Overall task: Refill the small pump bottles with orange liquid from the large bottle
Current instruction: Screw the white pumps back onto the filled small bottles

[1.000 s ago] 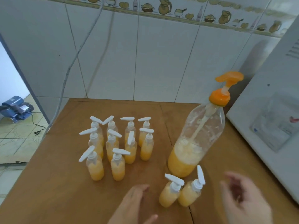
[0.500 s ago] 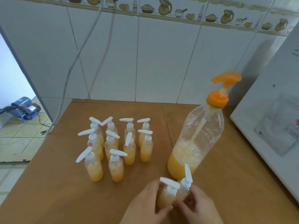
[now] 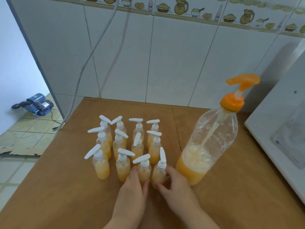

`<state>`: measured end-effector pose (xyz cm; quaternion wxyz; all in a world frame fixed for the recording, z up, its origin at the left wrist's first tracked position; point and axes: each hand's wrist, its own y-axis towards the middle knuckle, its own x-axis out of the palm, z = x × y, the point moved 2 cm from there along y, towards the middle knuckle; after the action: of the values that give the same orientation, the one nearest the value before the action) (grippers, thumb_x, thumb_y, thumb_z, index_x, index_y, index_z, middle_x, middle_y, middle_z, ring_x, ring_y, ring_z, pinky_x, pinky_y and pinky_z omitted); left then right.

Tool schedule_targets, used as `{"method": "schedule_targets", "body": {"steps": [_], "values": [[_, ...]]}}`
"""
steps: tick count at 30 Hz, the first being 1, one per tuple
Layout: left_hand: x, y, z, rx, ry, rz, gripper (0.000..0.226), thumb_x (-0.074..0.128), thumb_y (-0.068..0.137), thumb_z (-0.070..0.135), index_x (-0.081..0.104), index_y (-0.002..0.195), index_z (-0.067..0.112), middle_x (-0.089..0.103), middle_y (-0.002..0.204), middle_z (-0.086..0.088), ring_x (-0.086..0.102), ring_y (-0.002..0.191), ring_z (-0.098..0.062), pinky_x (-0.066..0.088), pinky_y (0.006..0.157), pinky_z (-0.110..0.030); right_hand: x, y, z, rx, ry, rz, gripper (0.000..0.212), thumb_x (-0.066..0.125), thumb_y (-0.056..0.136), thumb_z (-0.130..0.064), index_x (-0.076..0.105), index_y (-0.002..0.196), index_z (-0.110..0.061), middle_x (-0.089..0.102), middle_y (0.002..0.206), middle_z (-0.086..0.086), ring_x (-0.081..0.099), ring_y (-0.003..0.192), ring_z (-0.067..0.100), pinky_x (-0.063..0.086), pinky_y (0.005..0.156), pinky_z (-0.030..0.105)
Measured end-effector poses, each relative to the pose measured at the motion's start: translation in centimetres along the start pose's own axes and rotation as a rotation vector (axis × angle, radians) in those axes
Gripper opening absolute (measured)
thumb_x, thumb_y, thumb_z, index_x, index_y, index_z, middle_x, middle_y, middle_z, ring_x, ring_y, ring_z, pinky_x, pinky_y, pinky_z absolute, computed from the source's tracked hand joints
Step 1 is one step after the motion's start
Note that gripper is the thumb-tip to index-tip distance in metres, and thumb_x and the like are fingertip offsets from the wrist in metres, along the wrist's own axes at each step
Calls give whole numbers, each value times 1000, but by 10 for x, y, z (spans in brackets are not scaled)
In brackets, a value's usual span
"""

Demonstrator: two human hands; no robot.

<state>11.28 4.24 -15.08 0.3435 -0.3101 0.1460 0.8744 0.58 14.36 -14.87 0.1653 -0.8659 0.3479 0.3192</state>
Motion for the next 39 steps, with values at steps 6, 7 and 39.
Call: {"method": "schedule_targets", "body": {"steps": [6, 7, 39], "values": [[2, 0, -2, -63, -2, 5, 34, 52, 93, 32, 42, 124, 20, 59, 108, 1, 59, 100, -20, 44, 81, -28, 2, 6, -11, 12, -23, -11, 47, 66, 82, -27, 49, 124, -38, 55, 113, -19, 53, 100, -1, 43, 90, 16], [1, 0, -2, -64, 4, 9, 32, 52, 93, 32, 42, 122, 20, 59, 106, 1, 59, 99, -20, 44, 79, -28, 3, 6, -11, 23, -31, -7, 47, 65, 82, -28, 48, 125, -37, 54, 114, -19, 53, 101, 1, 43, 91, 18], [6, 54, 157, 303, -247, -347, 82, 73, 72, 47, 23, 136, 36, 42, 137, 11, 44, 123, -6, 42, 103, -35, -41, -10, 54, 230, 360, 406, 96, 81, 69, -25, 25, 147, -29, 47, 140, -7, 47, 127, 13, 41, 105, 40]]}}
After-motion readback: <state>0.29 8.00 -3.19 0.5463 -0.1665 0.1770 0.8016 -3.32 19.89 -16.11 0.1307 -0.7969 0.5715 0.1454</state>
